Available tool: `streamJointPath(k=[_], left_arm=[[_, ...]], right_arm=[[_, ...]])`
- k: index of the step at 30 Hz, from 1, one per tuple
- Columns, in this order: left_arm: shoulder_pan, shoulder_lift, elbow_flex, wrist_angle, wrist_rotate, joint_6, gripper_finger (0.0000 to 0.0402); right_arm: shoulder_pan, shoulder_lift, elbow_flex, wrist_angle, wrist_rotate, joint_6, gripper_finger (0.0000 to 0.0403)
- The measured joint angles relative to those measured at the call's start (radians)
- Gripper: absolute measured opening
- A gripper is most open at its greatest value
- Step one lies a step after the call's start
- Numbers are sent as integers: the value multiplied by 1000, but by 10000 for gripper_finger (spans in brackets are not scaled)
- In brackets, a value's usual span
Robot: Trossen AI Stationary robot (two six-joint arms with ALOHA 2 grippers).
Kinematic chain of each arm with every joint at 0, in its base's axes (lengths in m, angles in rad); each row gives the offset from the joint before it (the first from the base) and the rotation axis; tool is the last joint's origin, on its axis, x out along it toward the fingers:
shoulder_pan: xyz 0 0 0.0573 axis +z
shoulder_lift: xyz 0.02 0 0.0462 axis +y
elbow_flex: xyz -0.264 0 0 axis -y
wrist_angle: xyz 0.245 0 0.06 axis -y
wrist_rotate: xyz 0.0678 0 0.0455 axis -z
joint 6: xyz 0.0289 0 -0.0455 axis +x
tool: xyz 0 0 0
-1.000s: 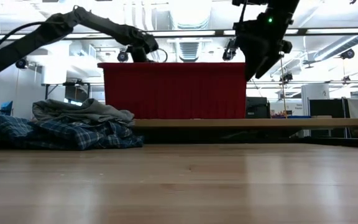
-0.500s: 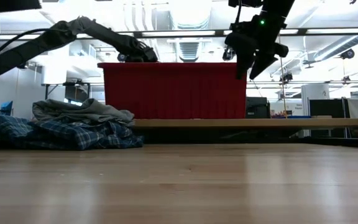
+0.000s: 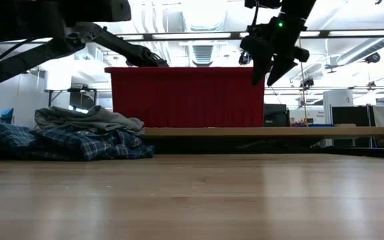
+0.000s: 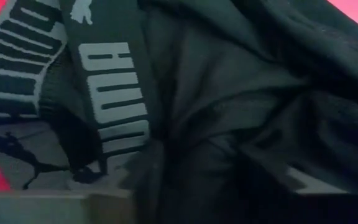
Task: Fold Laundry from Bin
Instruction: Fold the black underwear
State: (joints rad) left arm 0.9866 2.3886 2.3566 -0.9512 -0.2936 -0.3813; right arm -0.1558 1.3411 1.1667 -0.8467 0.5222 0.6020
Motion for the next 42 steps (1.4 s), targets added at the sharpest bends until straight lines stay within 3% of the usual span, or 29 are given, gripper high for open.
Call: streamJointPath(k=[6, 11, 22, 27, 29, 34, 42], left_arm=[[9, -15, -2, 9, 14, 22, 20], [7, -88, -5, 54, 23, 26, 10], [-42, -444, -2, 156, 78, 93, 2], [-114, -565, -2, 143, 206, 111, 1], [-166, -610, -2, 130, 257, 133, 1], [-335, -738, -2, 103, 255, 195, 0], [-714, -907, -15, 95, 206, 285, 0]], right_arm=[[0, 0, 0, 20, 1, -27, 252], [1, 0, 0, 24, 1, -37, 245], [1, -1, 0, 60, 3, -162, 245], [1, -2, 0, 126, 9, -232, 242], [1, -3, 1, 148, 23, -272, 242], [1, -22, 46, 147, 28, -384, 242], [42, -128, 132, 136, 28, -288, 242]])
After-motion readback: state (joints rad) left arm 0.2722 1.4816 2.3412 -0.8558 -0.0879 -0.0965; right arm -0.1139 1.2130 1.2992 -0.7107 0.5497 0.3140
